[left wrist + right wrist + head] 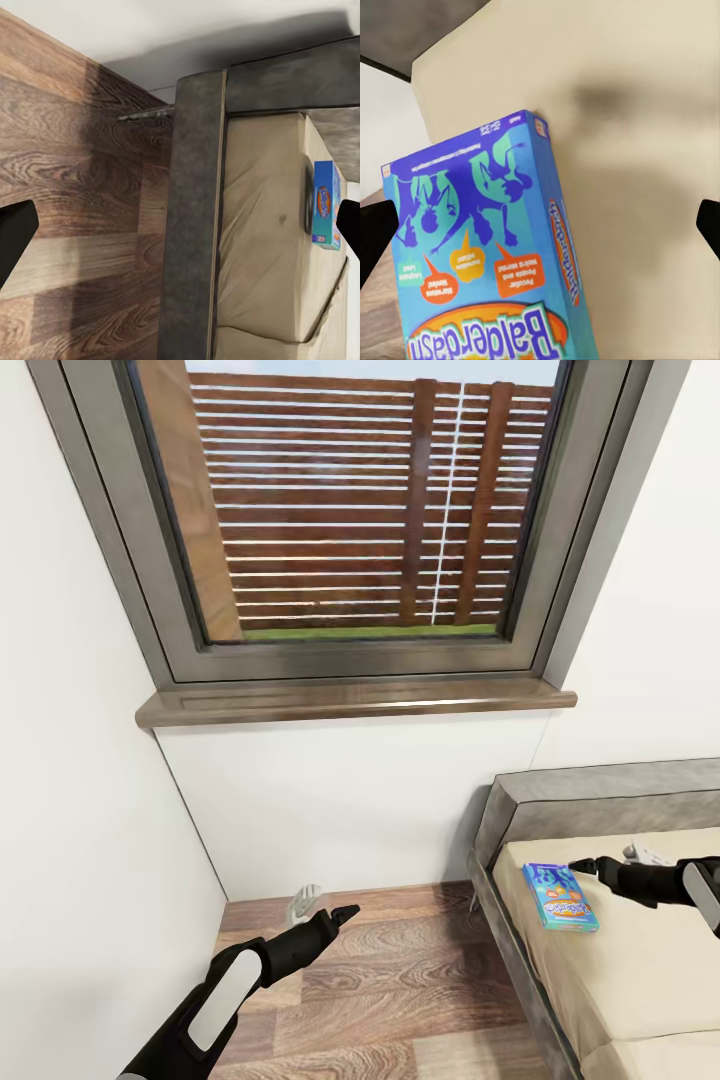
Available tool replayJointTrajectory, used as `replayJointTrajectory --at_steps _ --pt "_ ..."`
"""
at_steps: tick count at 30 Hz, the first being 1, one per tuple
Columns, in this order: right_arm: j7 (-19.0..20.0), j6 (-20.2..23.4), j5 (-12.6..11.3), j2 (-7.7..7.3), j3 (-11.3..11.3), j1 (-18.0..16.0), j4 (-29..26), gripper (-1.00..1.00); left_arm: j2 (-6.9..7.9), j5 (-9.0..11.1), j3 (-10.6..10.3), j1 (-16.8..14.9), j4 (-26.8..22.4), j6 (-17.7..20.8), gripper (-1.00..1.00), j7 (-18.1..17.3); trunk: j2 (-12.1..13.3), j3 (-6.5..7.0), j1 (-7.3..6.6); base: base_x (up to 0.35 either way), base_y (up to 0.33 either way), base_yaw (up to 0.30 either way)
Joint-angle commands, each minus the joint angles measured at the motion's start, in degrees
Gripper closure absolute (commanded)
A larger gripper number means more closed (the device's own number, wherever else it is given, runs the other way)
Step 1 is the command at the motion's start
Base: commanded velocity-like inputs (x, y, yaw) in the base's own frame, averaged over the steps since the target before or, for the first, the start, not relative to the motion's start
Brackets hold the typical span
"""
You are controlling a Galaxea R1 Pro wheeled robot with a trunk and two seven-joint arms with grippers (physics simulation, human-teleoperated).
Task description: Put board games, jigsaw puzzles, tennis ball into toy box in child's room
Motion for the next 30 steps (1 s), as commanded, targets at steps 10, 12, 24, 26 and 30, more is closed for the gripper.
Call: replayJointTrajectory --at_steps 10,12,24,26,30 --pt "0.24 1.98 -0.06 0.05 -0.21 0.11 0.02 -1.0 -0.01 0.2 -0.03 -0.03 -0.02 0.22 -1.0 -0.03 -0.02 -0.05 -0.01 0.0 0.0 0.0" --pt "0.27 2.25 -0.05 0.13 -0.21 0.15 0.02 -1.0 -0.01 0.18 -0.04 -0.03 -0.02 0.22 -1.0 -0.01 -0.02 -0.05 -0.01 0.0 0.0 0.0" --pt "0.3 2.74 -0.02 0.22 -0.16 0.21 0.26 -1.0 -0.01 0.14 -0.05 -0.03 -0.02 0.22 -1.0 0.02 -0.02 -0.05 -0.01 0.0 0.0 0.0" --pt "0.3 3.43 -0.01 0.2 -0.15 0.22 0.46 -1.0 -0.01 0.11 -0.05 -0.03 -0.03 0.22 -1.0 0.02 -0.02 -0.05 -0.01 0.0 0.0 0.0" --pt "0.31 4.68 -0.02 0.19 -0.14 0.22 0.59 -1.0 -0.01 0.09 -0.04 -0.03 -0.03 0.22 -1.0 0.03 -0.02 -0.05 -0.01 0.0 0.0 0.0"
